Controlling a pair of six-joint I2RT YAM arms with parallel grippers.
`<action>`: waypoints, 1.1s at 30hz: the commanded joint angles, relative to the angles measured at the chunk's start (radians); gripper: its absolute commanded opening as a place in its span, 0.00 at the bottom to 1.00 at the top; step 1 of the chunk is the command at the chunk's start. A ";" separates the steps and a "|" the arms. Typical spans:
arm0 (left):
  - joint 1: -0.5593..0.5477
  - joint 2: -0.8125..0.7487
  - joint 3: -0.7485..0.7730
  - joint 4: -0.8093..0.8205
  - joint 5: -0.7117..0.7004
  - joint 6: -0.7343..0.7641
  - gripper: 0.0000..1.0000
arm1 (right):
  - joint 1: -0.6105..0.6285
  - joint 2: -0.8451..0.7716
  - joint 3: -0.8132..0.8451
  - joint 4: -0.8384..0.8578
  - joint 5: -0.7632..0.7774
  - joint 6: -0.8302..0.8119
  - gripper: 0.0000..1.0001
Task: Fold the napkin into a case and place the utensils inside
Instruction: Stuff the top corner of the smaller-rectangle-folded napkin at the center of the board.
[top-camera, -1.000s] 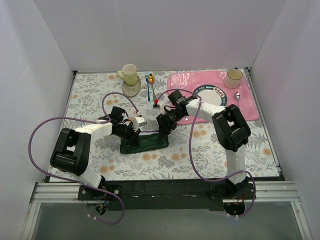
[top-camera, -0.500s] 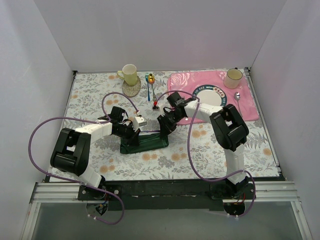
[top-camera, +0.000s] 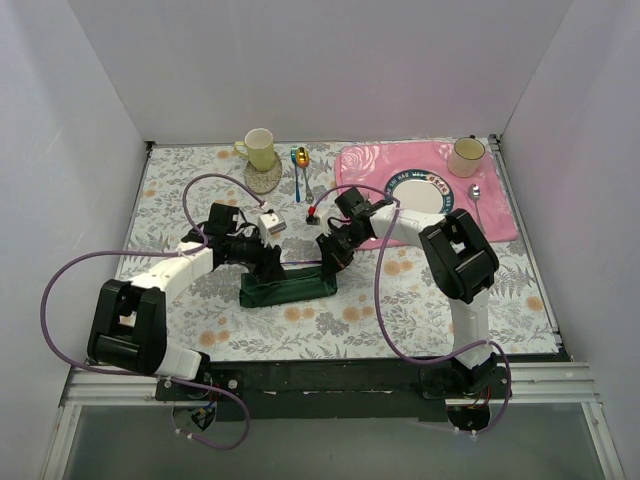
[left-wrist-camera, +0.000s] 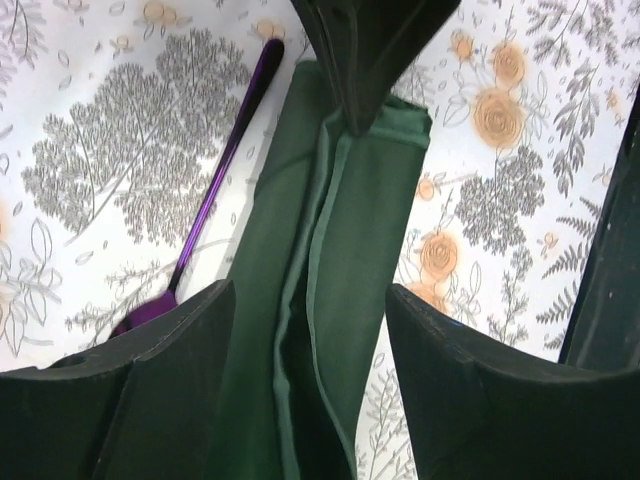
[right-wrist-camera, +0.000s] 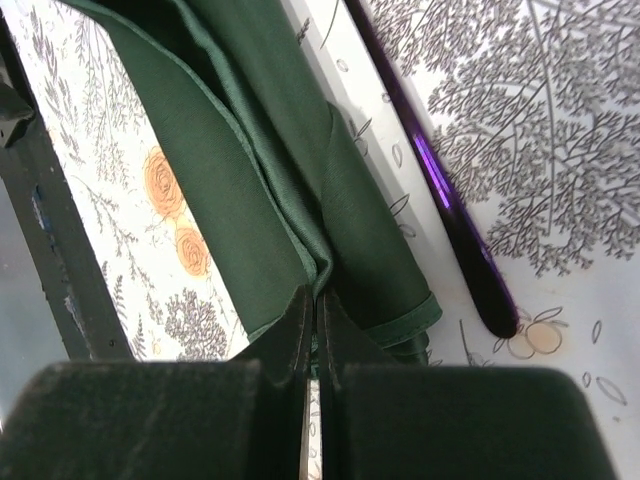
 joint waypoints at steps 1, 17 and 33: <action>-0.034 0.027 0.021 0.130 0.049 -0.057 0.62 | 0.004 -0.084 -0.027 0.042 -0.036 -0.020 0.01; -0.157 0.206 0.025 0.307 0.051 -0.103 0.62 | 0.004 -0.119 -0.047 0.081 -0.070 -0.007 0.01; -0.176 0.269 0.067 0.290 0.097 -0.200 0.05 | 0.001 -0.121 -0.052 0.088 -0.073 -0.002 0.01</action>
